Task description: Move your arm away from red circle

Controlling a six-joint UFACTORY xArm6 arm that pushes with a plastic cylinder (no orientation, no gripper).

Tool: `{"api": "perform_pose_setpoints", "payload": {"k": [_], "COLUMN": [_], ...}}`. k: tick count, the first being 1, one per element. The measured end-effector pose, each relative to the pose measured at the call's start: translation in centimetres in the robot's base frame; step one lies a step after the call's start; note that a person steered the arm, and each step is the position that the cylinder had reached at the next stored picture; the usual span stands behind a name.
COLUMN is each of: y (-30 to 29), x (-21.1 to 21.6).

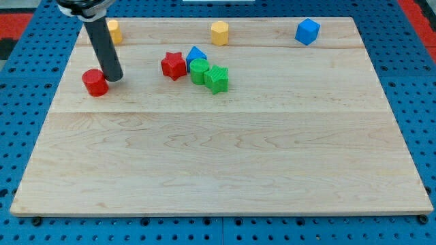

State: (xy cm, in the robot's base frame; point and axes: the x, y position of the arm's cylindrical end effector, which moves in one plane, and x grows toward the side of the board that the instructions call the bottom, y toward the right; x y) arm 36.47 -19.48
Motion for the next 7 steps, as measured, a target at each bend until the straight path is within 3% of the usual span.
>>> {"api": "perform_pose_setpoints", "payload": {"k": [2, 4, 7], "y": [0.2, 0.1, 6.6], "x": [-3.1, -3.1, -4.2]}}
